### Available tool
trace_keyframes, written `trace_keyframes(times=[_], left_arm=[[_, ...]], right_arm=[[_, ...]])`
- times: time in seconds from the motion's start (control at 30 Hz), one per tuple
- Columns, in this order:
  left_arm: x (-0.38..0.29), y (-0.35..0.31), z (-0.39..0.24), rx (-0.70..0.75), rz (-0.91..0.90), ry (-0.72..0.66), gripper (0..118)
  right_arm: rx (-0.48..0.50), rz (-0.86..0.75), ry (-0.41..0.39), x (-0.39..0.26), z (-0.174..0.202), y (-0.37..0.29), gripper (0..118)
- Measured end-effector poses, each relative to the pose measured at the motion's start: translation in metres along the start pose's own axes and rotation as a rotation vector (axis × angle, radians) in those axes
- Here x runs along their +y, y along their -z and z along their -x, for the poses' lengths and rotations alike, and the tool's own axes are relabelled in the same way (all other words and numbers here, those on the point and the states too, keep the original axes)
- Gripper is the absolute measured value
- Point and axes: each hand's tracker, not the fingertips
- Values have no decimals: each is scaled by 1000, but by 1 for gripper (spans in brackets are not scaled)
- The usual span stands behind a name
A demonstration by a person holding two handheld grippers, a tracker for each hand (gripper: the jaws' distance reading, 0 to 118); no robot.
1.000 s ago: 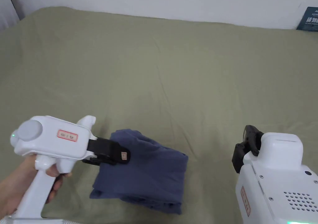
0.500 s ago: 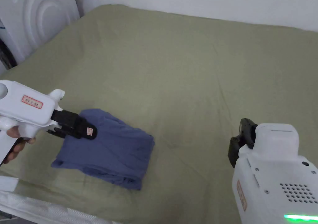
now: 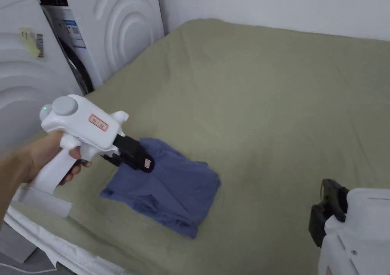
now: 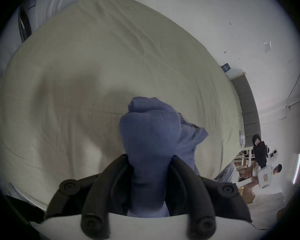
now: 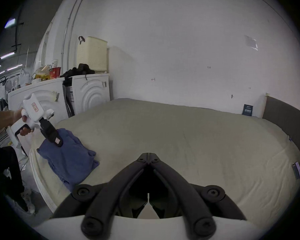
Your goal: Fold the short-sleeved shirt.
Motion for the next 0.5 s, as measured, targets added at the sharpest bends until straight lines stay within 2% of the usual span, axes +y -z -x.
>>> trace_keyframes(times=[0.07,0.1,0.13,0.17,0.2,0.33,0.4,0.43,0.47,0.5], left_arm=[[0,1,0,14,-4,1,35],[0,1,0,16,-3,-3,49],[0,1,-2,37,-13,4,86],[-1,1,-3,49,-22,9,109],[-2,-2,-5,72,-32,6,115],[-7,-27,-18,129,-149,-6,115],[-13,-40,-30,115,-189,-3,106],[-14,-46,-37,124,-189,-1,77],[-15,-53,-43,131,-237,3,35],[-17,-59,-51,104,-255,6,1]], right_arm=[[4,6,2,-1,-1,1,0],[2,8,3,-1,-1,1,0],[2,10,7,-1,-3,2,0],[3,13,9,0,-4,1,0],[5,14,10,0,-6,1,0],[-1,17,24,4,-17,-6,0],[1,22,40,7,-24,-11,0],[1,18,44,7,-27,-14,0],[-5,12,43,8,-31,-19,0],[-8,9,44,10,-36,-24,0]])
